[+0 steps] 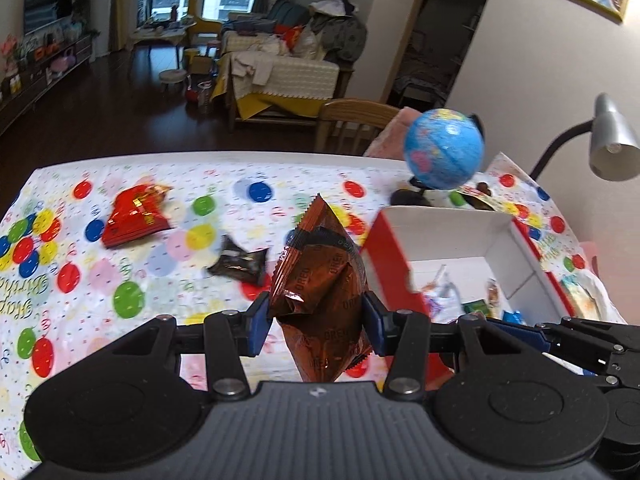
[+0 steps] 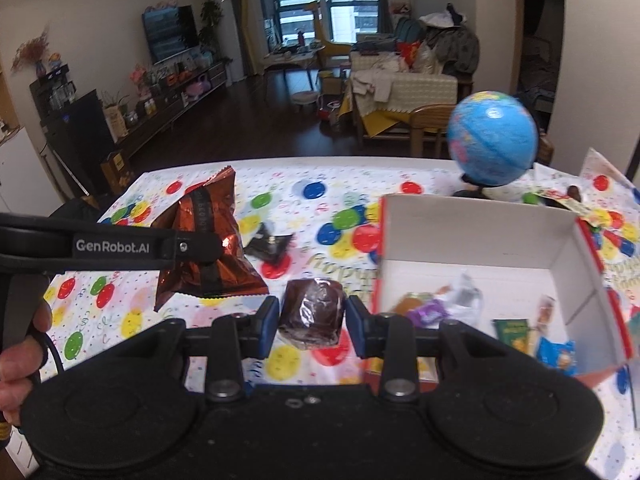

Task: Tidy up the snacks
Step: 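Carry the brown chocolate and copper packet toward the red box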

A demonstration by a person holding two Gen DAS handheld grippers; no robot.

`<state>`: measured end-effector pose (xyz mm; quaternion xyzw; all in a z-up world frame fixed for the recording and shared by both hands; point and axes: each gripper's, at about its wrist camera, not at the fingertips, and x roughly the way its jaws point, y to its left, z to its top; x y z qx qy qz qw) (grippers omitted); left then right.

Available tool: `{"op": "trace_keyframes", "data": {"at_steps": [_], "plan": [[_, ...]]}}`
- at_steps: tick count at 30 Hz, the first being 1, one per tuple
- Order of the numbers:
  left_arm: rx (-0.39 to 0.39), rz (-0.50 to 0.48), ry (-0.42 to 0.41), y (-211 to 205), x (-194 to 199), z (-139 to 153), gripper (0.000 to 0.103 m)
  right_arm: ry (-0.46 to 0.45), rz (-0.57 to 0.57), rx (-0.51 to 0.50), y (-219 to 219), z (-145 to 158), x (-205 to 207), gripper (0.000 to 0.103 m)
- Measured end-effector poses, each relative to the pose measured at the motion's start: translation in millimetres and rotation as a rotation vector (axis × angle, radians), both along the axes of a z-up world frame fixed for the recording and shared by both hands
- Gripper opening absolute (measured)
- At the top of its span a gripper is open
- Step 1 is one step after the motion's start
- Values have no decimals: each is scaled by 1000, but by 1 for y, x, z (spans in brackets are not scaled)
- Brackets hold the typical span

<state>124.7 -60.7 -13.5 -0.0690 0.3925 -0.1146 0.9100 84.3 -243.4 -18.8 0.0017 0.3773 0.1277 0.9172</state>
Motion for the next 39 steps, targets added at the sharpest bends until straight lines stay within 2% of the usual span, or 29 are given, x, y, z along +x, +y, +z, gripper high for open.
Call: {"op": "trace_keyframes", "data": {"at_steps": [9,17,39], "plan": [[31,-72,-24,-59,-4,10,47,-33,-70,13,-55,6,-12,34],[77,-128,-13,-103,6,7,47,-43,-128,21,-96,3,-14,34],[187,-257,78,-194,68,-46,47,60,-279,-35,-180,-44,32,34]]}}
